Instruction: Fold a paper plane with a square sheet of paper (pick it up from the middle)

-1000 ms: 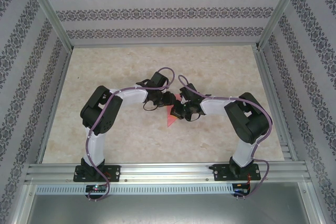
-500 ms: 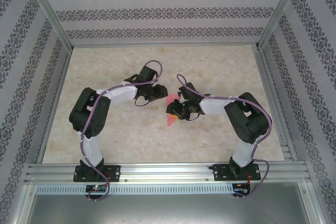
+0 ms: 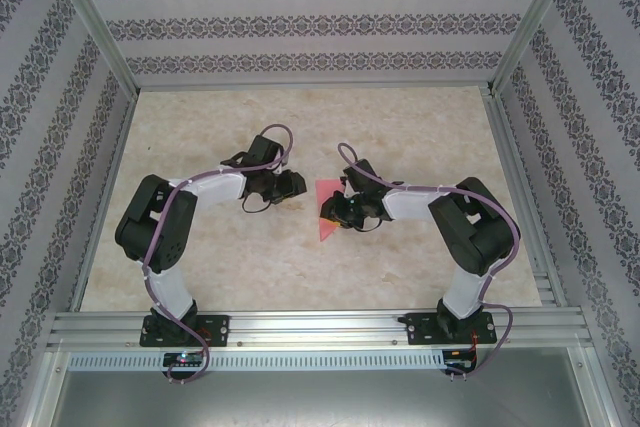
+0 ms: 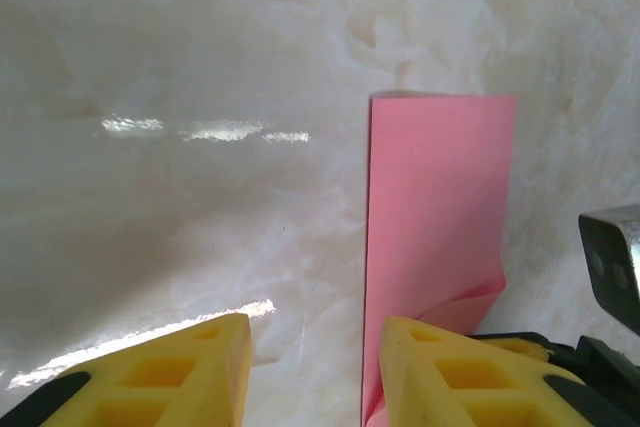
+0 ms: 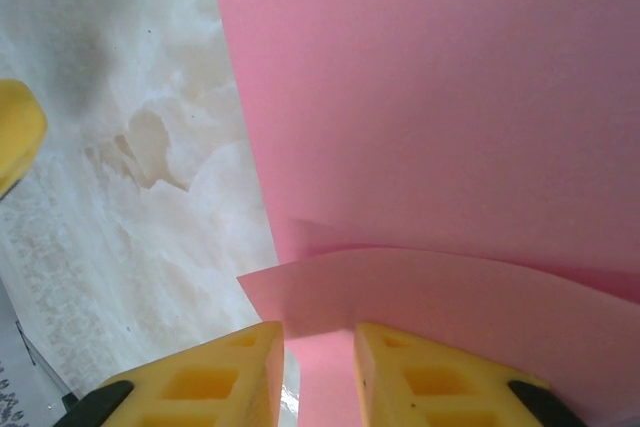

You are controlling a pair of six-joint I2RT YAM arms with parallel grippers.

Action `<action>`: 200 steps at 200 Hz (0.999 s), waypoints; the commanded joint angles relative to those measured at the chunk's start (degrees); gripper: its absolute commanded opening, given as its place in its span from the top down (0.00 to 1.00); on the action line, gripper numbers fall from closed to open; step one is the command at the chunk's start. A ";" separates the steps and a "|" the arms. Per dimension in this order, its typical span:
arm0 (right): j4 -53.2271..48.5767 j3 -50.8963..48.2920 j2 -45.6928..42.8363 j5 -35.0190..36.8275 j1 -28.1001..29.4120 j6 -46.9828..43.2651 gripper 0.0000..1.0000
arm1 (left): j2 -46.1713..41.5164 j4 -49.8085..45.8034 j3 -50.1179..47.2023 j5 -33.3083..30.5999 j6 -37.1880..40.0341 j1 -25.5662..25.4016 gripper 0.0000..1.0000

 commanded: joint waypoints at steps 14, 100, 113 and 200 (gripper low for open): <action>-3.25 -2.30 -0.27 2.49 -1.11 -1.30 0.79 | -1.95 3.48 -0.80 3.21 0.10 -2.37 0.62; -4.81 -2.26 0.77 3.13 -1.30 -1.57 0.98 | 0.99 7.35 -1.31 6.19 -1.61 -8.19 0.84; -4.83 -2.26 0.93 3.13 -1.29 -1.48 0.98 | 1.87 7.45 -0.77 6.17 -1.81 -8.73 0.87; -4.37 -2.44 0.86 2.77 -1.30 -1.22 1.00 | 6.06 7.20 1.66 4.75 -2.32 -9.84 0.94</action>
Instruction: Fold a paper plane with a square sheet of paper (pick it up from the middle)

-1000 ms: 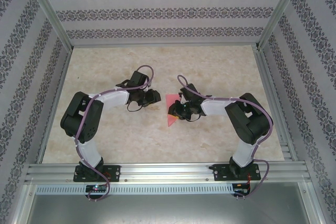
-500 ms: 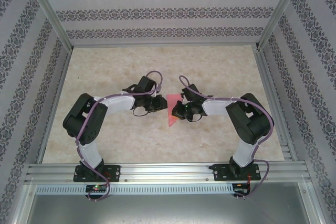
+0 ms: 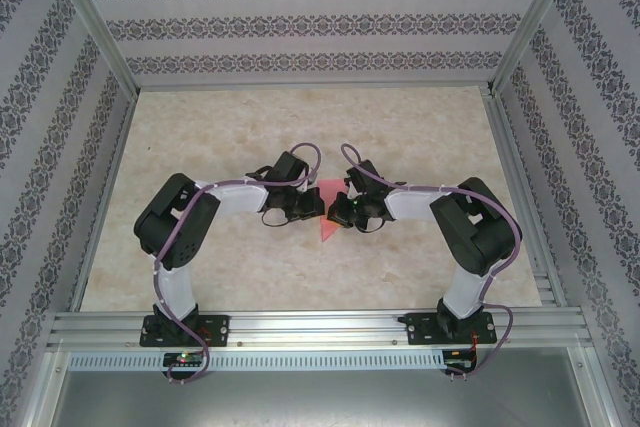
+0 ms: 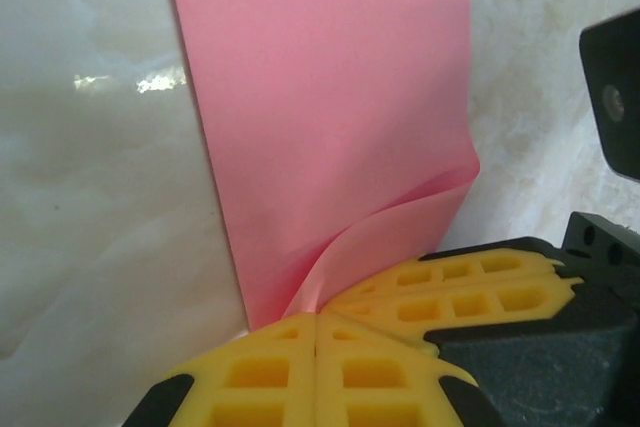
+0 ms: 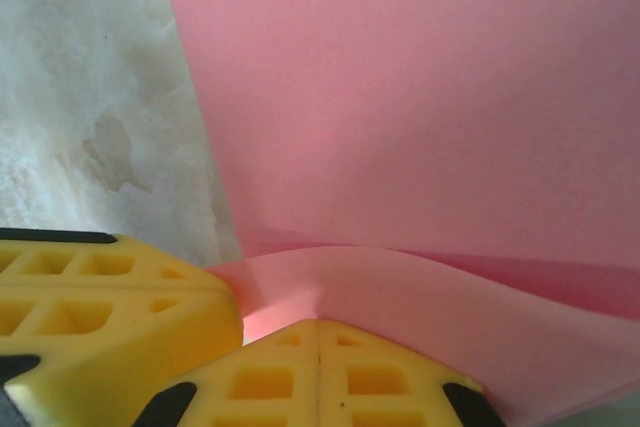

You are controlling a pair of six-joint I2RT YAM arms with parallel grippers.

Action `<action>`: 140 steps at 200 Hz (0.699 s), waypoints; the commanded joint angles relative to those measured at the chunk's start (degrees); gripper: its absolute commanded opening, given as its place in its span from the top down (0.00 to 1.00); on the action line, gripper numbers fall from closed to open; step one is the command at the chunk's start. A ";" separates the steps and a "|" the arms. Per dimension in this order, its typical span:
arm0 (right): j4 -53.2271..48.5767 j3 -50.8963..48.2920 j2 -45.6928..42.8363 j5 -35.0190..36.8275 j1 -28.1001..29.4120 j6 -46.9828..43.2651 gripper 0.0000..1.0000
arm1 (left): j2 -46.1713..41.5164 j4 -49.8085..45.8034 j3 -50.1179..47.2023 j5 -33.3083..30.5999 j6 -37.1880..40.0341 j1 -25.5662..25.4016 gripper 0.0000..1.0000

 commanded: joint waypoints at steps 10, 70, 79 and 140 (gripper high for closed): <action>-3.25 -1.75 1.08 2.37 -0.54 -0.61 1.00 | 1.45 1.79 2.01 -0.56 -0.90 -1.03 0.94; -1.26 -2.60 -0.13 1.38 -0.79 -0.13 1.00 | 3.44 -1.64 2.61 -4.15 0.69 -1.43 0.94; -0.38 -2.79 -0.52 0.94 -0.89 -0.07 0.99 | 3.58 -2.86 2.77 -5.37 1.22 -1.47 0.94; 10.62 -6.77 -6.84 -4.87 -4.02 -1.87 0.95 | 4.98 -7.60 2.51 -10.01 4.23 -2.20 0.95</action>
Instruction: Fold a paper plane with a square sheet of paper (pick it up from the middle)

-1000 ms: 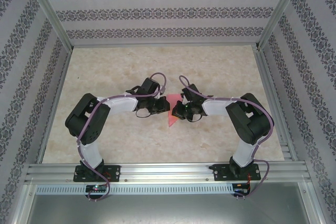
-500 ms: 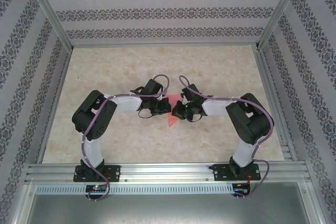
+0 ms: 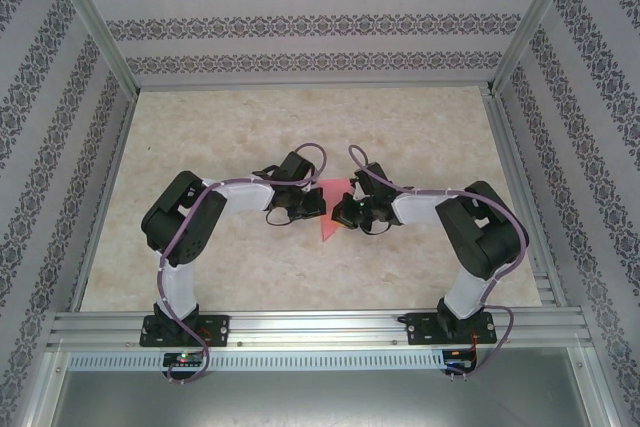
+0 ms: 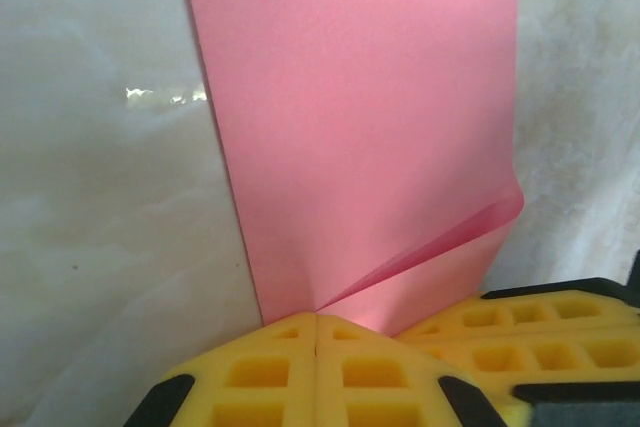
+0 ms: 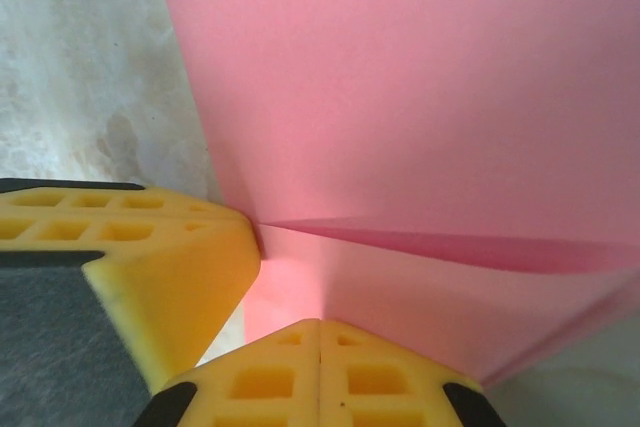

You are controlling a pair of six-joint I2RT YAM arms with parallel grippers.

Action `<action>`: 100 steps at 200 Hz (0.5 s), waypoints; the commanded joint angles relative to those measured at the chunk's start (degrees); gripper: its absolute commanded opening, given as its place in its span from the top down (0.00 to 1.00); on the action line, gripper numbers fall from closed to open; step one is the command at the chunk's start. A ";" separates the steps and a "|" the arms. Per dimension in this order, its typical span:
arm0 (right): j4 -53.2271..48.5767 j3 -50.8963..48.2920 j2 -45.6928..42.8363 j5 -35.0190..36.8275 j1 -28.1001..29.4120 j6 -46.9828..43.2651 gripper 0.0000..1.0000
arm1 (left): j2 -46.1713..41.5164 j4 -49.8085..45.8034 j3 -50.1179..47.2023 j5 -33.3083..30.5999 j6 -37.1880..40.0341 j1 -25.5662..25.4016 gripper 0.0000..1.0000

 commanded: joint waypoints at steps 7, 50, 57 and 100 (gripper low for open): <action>6.19 -2.66 -4.41 -2.87 -2.03 -2.23 0.94 | 2.55 -5.49 -0.16 -5.08 2.77 -0.89 0.95; 6.07 -3.82 -4.13 -3.92 -2.91 -5.11 0.94 | 3.13 -7.24 0.03 -7.53 3.36 -1.15 0.96; 5.96 -3.82 -3.56 -3.97 -2.97 -5.74 0.94 | 3.21 -7.44 0.17 -7.82 3.44 -1.28 0.96; 4.63 -3.56 0.21 -2.81 -3.40 -6.64 0.94 | 3.70 -9.53 1.11 -9.98 4.19 -1.81 0.96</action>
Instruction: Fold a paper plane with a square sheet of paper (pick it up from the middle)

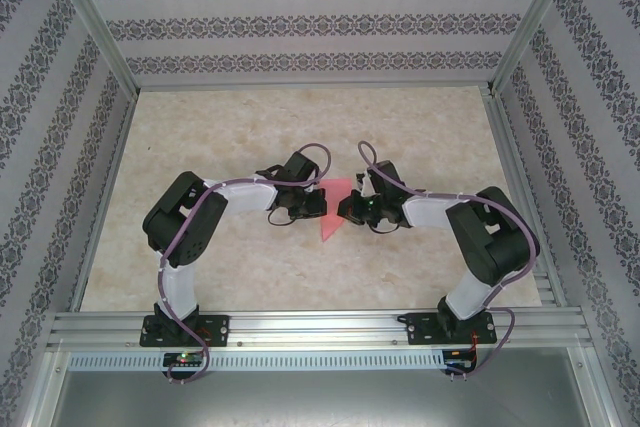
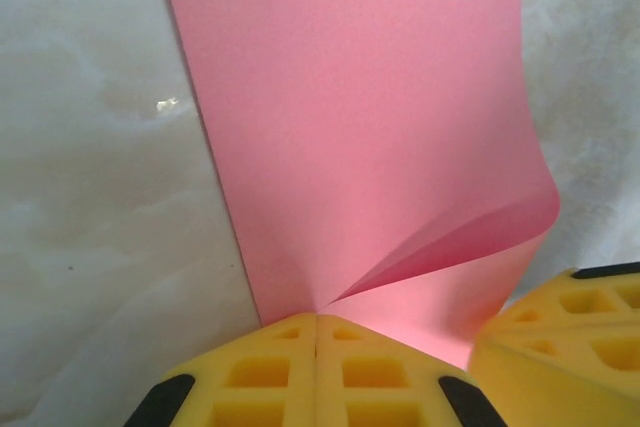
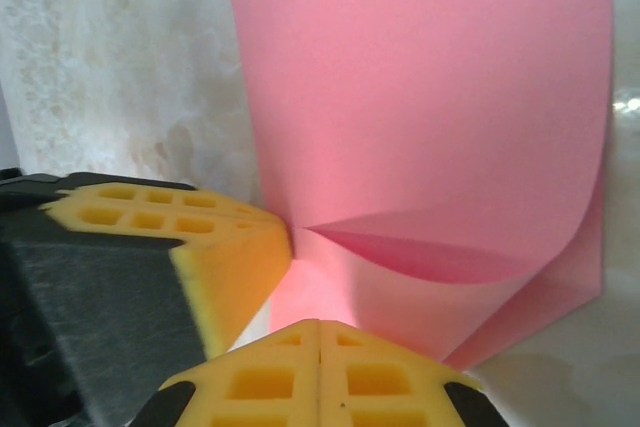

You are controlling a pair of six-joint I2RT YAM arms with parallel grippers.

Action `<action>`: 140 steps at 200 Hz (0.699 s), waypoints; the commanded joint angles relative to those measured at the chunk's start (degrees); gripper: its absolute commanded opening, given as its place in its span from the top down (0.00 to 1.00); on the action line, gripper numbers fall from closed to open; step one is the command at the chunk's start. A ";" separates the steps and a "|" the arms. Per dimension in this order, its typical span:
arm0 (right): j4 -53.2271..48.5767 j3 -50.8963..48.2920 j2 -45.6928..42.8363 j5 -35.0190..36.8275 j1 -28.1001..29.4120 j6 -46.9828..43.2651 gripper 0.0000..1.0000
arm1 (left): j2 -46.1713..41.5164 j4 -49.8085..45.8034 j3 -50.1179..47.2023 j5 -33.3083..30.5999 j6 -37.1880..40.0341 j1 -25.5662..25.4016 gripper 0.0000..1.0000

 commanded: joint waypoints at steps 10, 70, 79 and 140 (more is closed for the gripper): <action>-0.73 -0.43 2.77 1.24 -0.81 -2.08 0.94 | 3.58 -7.26 -0.43 -7.18 2.27 -0.61 0.96; -2.46 -0.41 -1.90 3.04 -1.60 -1.40 0.95 | 4.16 -9.58 0.36 -9.39 3.59 -0.87 0.97; -3.30 0.13 -2.95 3.59 -1.69 -1.91 0.95 | 4.41 -9.71 0.46 -9.38 3.64 -0.87 0.97; -6.90 1.10 1.34 6.69 -4.93 -2.63 0.95 | 4.82 -9.85 0.46 -8.86 3.57 -0.96 0.97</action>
